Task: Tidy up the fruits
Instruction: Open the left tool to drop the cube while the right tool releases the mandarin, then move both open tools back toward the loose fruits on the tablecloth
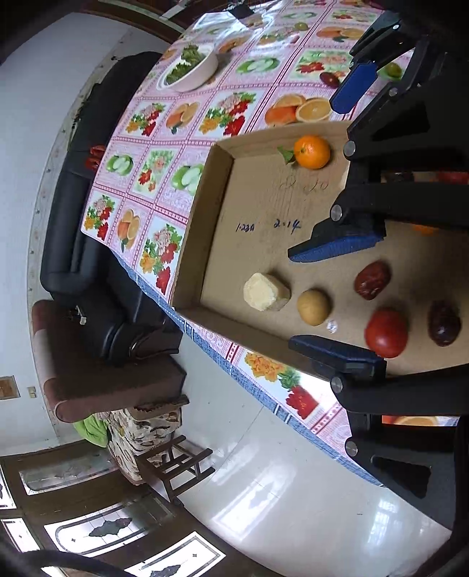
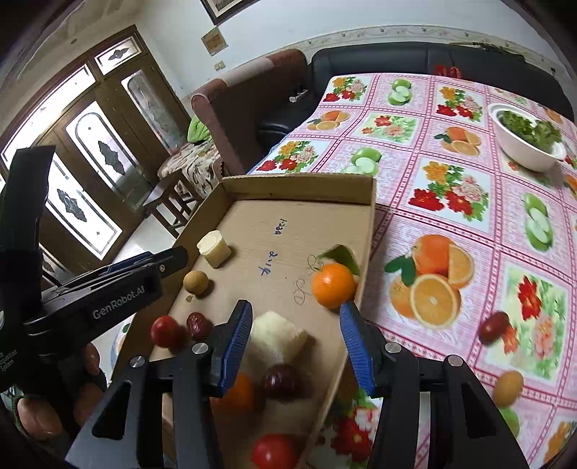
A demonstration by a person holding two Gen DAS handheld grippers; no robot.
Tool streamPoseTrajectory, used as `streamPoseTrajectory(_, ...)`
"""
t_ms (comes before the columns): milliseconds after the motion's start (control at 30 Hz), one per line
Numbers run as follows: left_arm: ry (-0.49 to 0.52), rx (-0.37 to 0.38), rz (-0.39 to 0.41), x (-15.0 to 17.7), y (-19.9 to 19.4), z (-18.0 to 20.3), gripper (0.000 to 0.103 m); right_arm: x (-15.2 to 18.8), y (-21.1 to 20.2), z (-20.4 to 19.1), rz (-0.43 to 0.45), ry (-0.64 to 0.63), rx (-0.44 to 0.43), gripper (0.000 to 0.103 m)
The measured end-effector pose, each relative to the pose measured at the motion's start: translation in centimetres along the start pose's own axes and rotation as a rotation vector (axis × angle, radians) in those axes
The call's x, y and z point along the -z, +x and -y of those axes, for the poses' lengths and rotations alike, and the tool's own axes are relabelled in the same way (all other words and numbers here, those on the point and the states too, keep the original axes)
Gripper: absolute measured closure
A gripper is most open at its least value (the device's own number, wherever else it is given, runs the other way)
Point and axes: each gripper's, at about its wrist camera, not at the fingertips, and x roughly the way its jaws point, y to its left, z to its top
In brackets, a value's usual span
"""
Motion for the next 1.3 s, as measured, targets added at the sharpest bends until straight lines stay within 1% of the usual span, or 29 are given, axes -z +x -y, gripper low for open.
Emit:
streamPoseTrajectory(300, 0.011, 0.02, 0.03, 1.6, -2.4, 0.6, 0.063, 1.7, -3.4, 0.9, 0.047, 0.028, -0.002, 0.051)
streamPoseTrajectory(500, 0.021, 0.031, 0.051, 2.5, -3.8, 1.4, 0.063, 3.3, -5.9, 2.2, 0.08, 0.054, 0.004, 0.051)
streamPoseTrajectory(900, 0.061, 0.075, 0.051, 4.3, -5.3, 4.0, 0.063, 7.0, -11.0, 7.7, 0.146, 0.159, 0.064, 0.049)
streamPoseTrajectory(1300, 0.119, 0.131, 0.03, 6.0, -6.1, 7.1, 0.063, 10.6, -13.9, 12.6, 0.172, 0.259, 0.124, 0.049)
